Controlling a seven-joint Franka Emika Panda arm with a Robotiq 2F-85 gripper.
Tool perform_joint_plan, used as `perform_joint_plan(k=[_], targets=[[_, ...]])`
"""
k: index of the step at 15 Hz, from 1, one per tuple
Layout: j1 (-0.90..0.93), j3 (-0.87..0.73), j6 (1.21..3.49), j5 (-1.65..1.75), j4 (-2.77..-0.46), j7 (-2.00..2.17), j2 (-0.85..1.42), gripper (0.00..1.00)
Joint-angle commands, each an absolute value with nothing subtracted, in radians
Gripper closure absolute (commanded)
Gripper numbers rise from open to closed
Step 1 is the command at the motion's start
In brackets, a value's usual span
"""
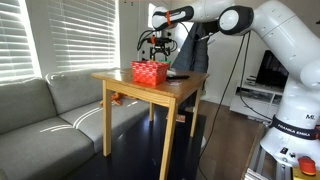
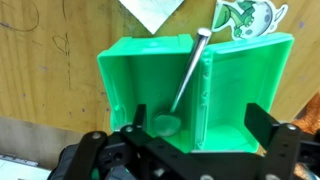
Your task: Move the green bowl to the right
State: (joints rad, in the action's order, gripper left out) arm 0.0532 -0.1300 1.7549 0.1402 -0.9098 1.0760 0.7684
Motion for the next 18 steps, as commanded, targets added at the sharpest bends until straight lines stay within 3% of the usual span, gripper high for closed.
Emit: perform_joint_plan(k=[1,4,5,18], targets=[[0.064,-0.078,1.723,0.105,-0.994,0.975,0.652,0.00],[0.069,-0.081,1.739,0.114,-1.017,0.975,0.642,0.00],[0.053,-0.130,1.755,0.140,-0.912,1.076,0.774,0.00],[0.070,-0.091,1.742,0.135,-0.933,0.999,0.707,0.00]])
